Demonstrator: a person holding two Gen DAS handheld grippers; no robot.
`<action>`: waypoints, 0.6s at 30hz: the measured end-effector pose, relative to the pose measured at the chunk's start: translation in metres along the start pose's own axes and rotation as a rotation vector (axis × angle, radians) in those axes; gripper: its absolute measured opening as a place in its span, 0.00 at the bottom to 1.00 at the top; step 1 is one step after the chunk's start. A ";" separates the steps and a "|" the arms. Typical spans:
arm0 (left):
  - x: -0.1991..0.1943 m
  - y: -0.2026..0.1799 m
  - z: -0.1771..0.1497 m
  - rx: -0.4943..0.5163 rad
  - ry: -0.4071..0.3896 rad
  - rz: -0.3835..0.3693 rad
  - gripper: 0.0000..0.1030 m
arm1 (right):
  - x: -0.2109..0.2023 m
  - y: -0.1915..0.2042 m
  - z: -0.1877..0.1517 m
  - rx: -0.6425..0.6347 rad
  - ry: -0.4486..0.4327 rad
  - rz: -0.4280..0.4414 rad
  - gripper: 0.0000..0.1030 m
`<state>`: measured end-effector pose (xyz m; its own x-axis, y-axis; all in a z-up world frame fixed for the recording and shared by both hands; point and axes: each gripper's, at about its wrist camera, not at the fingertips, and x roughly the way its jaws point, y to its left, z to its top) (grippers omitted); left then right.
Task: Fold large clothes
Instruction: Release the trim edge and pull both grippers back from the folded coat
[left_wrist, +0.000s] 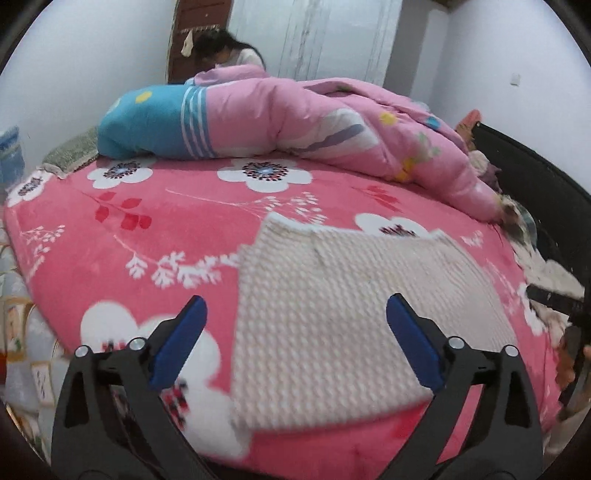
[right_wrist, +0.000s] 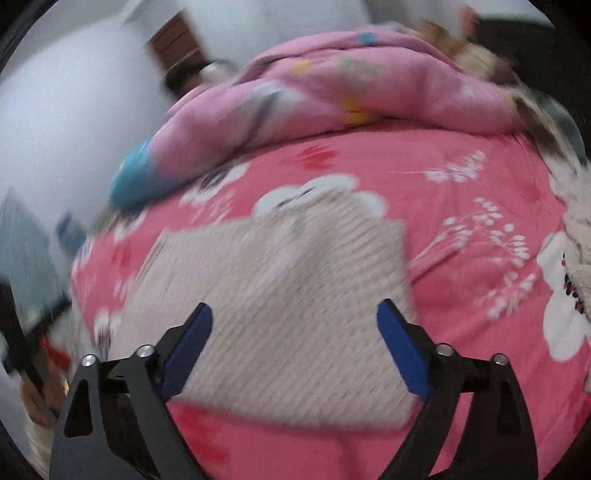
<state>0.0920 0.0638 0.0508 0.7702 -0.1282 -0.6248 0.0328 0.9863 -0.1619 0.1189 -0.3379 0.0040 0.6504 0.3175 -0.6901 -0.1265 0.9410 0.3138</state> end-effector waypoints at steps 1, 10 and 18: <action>-0.009 -0.010 -0.009 0.006 0.004 0.010 0.92 | -0.005 0.018 -0.014 -0.046 -0.004 -0.012 0.89; -0.049 -0.063 -0.074 0.040 0.005 0.160 0.92 | -0.049 0.096 -0.090 -0.201 -0.119 -0.235 0.94; -0.051 -0.079 -0.095 0.058 0.053 0.238 0.92 | -0.076 0.100 -0.115 -0.129 -0.200 -0.263 0.94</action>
<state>-0.0101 -0.0180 0.0229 0.7260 0.1048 -0.6797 -0.1083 0.9934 0.0376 -0.0290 -0.2546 0.0127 0.8054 0.0450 -0.5911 -0.0201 0.9986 0.0486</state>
